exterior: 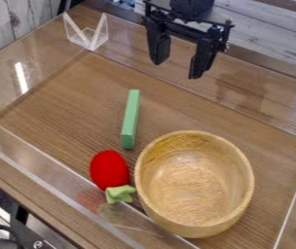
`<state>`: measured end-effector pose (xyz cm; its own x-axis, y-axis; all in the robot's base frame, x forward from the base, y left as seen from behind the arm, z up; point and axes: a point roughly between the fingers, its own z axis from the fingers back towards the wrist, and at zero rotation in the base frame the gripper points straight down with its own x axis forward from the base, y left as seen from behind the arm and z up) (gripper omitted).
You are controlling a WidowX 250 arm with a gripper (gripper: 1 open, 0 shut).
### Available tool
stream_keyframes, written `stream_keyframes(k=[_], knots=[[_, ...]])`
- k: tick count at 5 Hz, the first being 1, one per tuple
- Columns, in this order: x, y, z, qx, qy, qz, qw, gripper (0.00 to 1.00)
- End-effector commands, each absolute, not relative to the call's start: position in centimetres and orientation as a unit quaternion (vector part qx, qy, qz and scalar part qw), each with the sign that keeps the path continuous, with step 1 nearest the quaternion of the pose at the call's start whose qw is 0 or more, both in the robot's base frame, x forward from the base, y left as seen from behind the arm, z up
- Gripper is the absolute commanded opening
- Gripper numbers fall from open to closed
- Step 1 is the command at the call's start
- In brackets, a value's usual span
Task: Move the red object to the right side of the table
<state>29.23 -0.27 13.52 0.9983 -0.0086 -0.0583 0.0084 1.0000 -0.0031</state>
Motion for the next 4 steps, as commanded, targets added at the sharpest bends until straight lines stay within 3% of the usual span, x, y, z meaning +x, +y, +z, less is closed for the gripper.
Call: stream_keyframes(k=[1, 4], knots=[[28.5, -0.3, 12.2, -0.001, 0.044, 0.011, 0.999, 1.00], [20.6, 3.4, 10.9, -0.029, 0.012, 0.252, 0.967, 1.00]])
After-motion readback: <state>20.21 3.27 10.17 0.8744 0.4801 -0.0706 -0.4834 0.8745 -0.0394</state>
